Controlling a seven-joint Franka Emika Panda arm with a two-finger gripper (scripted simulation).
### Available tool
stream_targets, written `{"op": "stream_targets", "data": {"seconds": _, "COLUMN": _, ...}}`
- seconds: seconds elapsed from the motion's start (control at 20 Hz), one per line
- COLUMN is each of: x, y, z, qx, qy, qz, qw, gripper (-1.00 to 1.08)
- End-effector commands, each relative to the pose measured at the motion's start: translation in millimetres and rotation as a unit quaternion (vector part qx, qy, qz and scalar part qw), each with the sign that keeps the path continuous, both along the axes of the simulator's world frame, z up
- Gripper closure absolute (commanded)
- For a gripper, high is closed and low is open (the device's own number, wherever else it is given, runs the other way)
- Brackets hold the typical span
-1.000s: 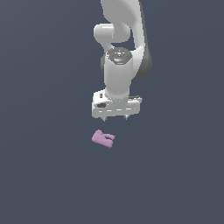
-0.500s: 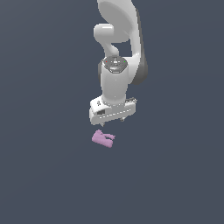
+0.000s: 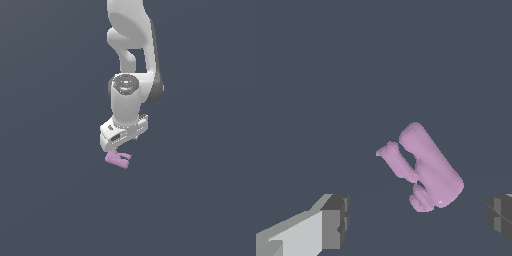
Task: Pick up the object and move it to a goal position.
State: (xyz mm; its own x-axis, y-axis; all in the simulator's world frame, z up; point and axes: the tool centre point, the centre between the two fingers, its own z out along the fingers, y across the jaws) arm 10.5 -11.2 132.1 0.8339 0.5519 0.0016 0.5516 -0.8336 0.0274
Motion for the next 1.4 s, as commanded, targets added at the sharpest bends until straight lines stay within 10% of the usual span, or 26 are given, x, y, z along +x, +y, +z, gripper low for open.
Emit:
{"op": "stream_targets", "data": {"seconds": 0.0, "x": 1.2, "y": -3.6, "z": -6.4, "qx": 0.000, "qy": 0.002, "qz": 0.032, "qw": 0.9995, "gripper": -0.92}}
{"op": "stream_targets", "data": {"seconds": 1.35, "x": 8.3, "y": -34.1, "z": -62.4, "qx": 0.007, "qy": 0.011, "qz": 0.305, "qw": 0.9524, "gripper": -0.92}}
